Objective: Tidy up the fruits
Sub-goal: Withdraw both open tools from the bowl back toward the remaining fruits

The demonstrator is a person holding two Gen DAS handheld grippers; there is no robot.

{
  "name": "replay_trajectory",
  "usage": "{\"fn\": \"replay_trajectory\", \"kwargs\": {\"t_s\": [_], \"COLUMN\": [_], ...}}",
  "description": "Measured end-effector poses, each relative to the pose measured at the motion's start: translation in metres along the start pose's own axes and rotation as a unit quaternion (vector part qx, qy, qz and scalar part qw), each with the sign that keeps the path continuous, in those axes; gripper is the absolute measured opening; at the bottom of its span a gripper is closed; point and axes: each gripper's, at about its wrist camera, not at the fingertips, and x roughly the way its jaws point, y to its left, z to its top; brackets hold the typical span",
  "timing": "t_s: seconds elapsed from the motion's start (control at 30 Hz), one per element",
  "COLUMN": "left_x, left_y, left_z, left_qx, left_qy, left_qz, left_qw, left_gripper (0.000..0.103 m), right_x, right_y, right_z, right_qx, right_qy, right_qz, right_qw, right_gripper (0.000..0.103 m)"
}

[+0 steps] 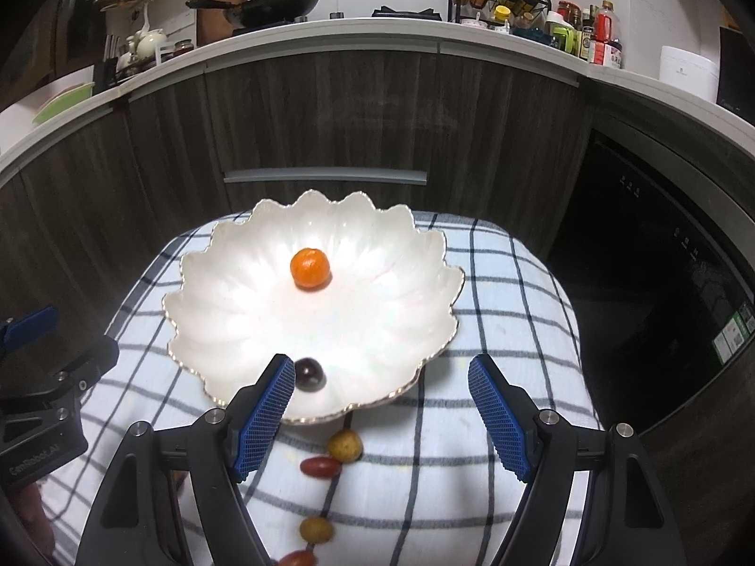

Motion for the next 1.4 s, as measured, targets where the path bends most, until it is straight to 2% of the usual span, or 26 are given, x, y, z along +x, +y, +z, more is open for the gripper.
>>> {"fn": "replay_trajectory", "kwargs": {"t_s": [0.4, 0.6, 1.07, 1.4], "left_x": [-0.009, -0.008, 0.001, 0.008], "left_y": [-0.002, 0.001, 0.0, -0.006], "left_z": [-0.025, -0.036, -0.058, -0.078], "left_qx": [0.021, 0.015, 0.018, 0.022], "left_qy": [-0.003, 0.001, 0.025, 0.043], "left_qz": [-0.009, 0.002, -0.02, -0.034], "left_qw": [0.9997, 0.9999, 0.9993, 0.9983], "left_gripper": [0.084, 0.084, 0.084, 0.078], "right_x": [-0.003, -0.003, -0.004, 0.002], "right_y": [0.01, 0.015, 0.022, 0.026], "right_z": [-0.026, -0.036, -0.058, -0.074], "right_qx": [-0.008, -0.016, -0.019, -0.024], "right_qy": [0.022, 0.03, 0.049, 0.066], "right_qz": [0.013, 0.017, 0.022, 0.028], "right_qw": [1.0, 0.999, 0.998, 0.997], "right_gripper": [0.077, 0.077, 0.077, 0.076]}}
